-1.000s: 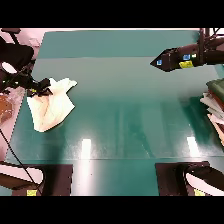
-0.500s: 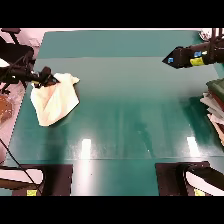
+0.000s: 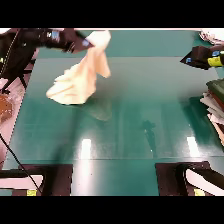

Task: Fold the shirts.

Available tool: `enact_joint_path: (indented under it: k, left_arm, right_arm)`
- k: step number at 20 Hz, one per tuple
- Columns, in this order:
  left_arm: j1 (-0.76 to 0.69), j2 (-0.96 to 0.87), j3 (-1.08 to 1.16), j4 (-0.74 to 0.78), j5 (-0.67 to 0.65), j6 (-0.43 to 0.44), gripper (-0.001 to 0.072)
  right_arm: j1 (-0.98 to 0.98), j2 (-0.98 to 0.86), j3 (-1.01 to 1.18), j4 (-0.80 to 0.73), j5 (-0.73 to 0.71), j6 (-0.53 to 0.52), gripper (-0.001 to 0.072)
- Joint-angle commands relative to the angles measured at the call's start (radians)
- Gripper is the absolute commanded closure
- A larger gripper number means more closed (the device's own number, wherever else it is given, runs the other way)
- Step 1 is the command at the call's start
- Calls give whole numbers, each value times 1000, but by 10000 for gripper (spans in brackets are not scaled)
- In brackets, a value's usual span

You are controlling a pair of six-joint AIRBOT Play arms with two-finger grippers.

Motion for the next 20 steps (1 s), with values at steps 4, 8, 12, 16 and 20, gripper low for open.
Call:
enact_joint_path:
  k: [4, 8, 12, 16, 20]
  left_arm:
    - [-159, 19, 266, -45, 196, -58, 685]
    - [-158, 39, 266, -66, 212, -35, 684]
    - [-137, 41, 262, 143, 201, -13, 683]
    - [-128, 41, 190, 636, -65, -13, 682]
    - [-127, 39, 22, 1073, -312, -37, 683]
  right_arm:
    - [-160, 1, 0, -71, 97, 2, 448]
    - [-225, 1, 0, -136, 111, 1, 448]
    - [-237, 1, 0, -139, 104, -4, 448]
    - [-235, 1, -1, -138, 102, -16, 448]
    - [-236, 0, -1, -139, 100, -24, 448]
